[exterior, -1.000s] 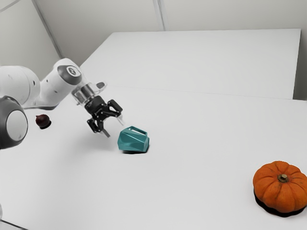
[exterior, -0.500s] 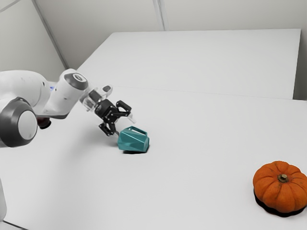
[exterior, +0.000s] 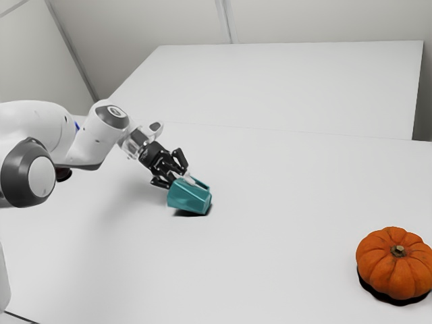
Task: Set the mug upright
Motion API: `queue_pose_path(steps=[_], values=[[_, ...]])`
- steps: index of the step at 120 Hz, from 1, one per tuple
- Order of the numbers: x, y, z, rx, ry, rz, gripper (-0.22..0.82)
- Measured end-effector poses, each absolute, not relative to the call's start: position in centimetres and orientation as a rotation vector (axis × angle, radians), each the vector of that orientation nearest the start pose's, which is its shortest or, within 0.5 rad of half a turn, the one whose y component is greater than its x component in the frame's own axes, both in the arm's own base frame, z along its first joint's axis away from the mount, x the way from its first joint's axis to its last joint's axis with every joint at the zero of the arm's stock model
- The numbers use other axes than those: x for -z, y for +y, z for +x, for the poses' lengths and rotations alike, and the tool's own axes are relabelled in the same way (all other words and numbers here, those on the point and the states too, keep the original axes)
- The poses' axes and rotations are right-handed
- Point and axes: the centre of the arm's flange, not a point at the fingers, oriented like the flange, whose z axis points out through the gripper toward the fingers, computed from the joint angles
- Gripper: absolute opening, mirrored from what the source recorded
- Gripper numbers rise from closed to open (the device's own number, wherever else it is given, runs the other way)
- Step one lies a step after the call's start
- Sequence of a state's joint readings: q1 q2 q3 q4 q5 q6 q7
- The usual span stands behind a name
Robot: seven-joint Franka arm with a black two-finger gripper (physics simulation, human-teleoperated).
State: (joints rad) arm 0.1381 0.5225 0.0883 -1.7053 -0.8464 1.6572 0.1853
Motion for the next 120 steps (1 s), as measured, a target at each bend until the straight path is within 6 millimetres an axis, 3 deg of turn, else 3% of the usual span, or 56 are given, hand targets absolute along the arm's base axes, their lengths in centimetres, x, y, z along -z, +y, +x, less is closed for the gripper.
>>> queue_pose_path(steps=[19,40,55,66,88,105,120], values=[[-29.4,5.5,62.8,0.424,0.398,2.23,-0.1],[-29.7,4.5,63.1,0.428,0.383,2.237,-0.15],[-31.5,3.4,63.5,0.412,0.344,2.29,-0.17],[-33.8,1.4,63.6,0.378,0.247,2.43,-0.17],[-38.4,-0.3,63.6,0.256,0.057,2.749,-0.18],[-40.0,-1.3,63.0,0.162,-0.061,2.942,-0.18],[-39.8,-2.3,61.8,0.064,-0.161,3.076,-0.18]])
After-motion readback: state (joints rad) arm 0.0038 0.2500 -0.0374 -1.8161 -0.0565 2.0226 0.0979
